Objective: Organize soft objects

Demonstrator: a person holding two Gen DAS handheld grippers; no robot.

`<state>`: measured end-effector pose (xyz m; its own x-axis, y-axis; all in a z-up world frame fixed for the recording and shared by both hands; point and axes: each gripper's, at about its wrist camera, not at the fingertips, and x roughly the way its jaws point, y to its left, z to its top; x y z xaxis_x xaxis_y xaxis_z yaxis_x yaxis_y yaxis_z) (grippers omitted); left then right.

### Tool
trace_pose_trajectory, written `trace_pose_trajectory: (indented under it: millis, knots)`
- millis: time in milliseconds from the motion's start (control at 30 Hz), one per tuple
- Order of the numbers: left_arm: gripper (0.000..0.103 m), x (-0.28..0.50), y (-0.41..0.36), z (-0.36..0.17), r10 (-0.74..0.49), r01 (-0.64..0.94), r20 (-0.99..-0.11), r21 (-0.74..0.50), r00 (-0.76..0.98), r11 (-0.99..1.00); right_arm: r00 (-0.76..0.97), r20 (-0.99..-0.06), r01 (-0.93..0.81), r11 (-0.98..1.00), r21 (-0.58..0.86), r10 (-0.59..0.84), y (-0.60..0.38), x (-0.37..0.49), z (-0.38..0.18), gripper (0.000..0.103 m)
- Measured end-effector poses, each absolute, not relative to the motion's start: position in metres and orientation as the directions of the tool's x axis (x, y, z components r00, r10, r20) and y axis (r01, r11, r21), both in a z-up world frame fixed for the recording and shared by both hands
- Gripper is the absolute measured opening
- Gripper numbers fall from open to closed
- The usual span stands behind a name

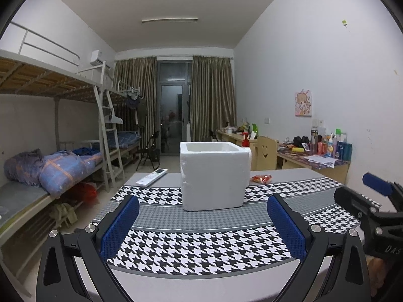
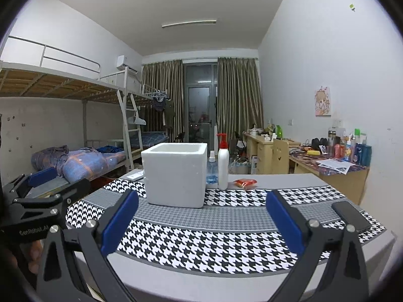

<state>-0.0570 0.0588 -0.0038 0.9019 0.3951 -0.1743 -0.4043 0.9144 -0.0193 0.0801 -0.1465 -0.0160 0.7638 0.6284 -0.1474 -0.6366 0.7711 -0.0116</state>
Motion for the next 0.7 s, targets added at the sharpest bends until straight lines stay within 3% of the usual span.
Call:
trace_pose_trajectory:
  millis: [700]
  knots:
    - [0.102,-0.05,0.063,-0.01,0.387,-0.401,-0.217,-0.02,0.896,0.916,0.757,-0.199,-0.636,0.772,-0.004,0.623,-0.144,0.084,-0.029,0.102]
